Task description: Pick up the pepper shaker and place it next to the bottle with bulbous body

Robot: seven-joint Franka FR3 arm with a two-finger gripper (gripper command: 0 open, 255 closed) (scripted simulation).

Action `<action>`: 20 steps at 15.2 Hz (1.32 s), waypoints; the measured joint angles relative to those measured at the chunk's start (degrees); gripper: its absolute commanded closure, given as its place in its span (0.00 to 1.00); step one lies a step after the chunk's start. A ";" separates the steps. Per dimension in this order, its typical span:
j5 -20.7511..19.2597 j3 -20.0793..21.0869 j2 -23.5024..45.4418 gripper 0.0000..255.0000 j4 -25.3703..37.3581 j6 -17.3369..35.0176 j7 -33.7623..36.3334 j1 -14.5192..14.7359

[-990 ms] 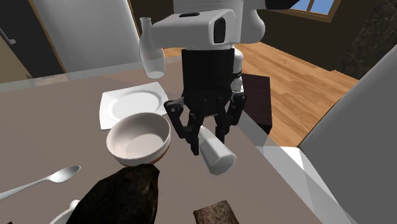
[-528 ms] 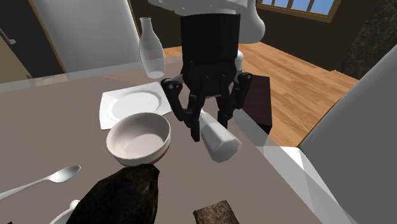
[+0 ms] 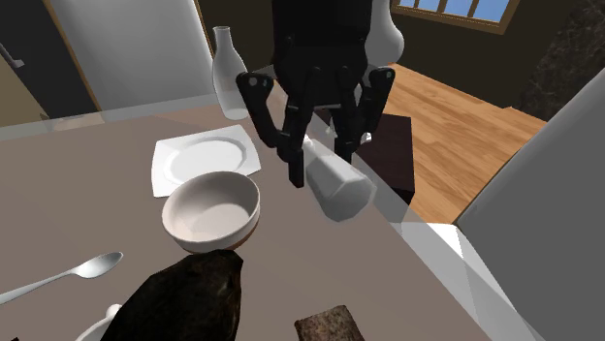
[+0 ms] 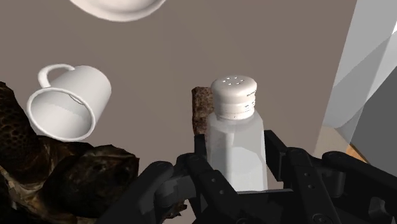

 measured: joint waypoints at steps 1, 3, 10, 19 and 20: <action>-0.03 -0.06 -0.12 1.00 0.75 -0.88 -0.04 -0.08; -0.14 -0.05 -0.07 1.00 2.18 -2.24 0.21 -0.05; -0.41 -0.13 0.11 1.00 7.90 -7.76 0.83 -0.13; -0.59 -0.19 1.10 1.00 16.13 -14.96 1.62 -0.23; -0.53 -0.23 1.48 1.00 17.44 -15.89 1.60 -0.32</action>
